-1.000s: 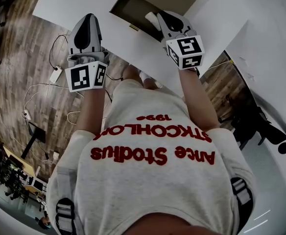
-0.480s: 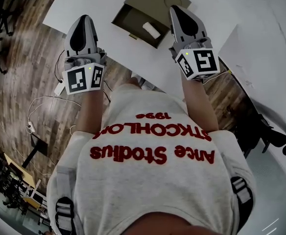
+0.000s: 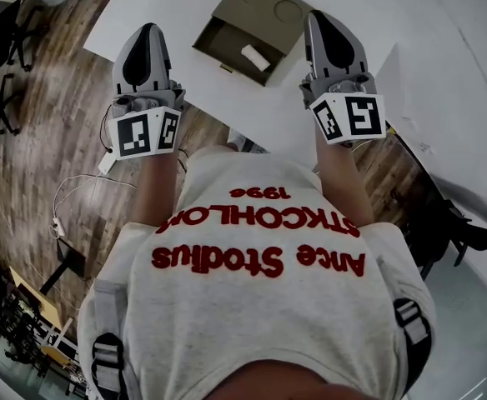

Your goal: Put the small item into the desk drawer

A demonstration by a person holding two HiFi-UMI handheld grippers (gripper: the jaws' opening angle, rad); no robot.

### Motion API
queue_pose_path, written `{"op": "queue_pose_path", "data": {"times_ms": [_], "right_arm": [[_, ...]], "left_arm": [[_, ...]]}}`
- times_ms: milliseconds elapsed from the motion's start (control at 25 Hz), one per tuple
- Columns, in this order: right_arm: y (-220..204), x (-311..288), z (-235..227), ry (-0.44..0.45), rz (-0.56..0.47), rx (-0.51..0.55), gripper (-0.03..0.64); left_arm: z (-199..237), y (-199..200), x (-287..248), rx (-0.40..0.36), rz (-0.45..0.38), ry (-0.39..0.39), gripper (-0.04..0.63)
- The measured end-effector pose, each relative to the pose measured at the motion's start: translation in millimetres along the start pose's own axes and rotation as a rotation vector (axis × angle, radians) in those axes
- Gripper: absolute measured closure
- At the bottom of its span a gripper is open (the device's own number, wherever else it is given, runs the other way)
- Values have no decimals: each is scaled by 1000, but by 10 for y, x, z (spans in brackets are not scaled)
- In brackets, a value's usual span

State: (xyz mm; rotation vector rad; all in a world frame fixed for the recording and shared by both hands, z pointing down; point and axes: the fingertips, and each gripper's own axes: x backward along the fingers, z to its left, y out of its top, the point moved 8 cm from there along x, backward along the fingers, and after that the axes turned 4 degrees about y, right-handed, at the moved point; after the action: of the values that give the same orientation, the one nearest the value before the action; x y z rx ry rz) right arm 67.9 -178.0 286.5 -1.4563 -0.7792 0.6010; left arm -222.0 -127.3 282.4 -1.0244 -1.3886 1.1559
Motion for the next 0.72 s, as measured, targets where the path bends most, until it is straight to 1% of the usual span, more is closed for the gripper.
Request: {"op": "queue_pose_path", "data": {"times_ms": [240,440,720], "right_arm": [[129,400,-176,-115,-12,23,612],[250,833,-286,-261,-12,48,612],[396,1420,-332,-431,-17,79,612]], "left_arm": [[-278,43,-155,19,-14,-96,588],[-560,81,-344,46,-31,-222,589],[-1011,112,-497,90,-46,-378,588]]}}
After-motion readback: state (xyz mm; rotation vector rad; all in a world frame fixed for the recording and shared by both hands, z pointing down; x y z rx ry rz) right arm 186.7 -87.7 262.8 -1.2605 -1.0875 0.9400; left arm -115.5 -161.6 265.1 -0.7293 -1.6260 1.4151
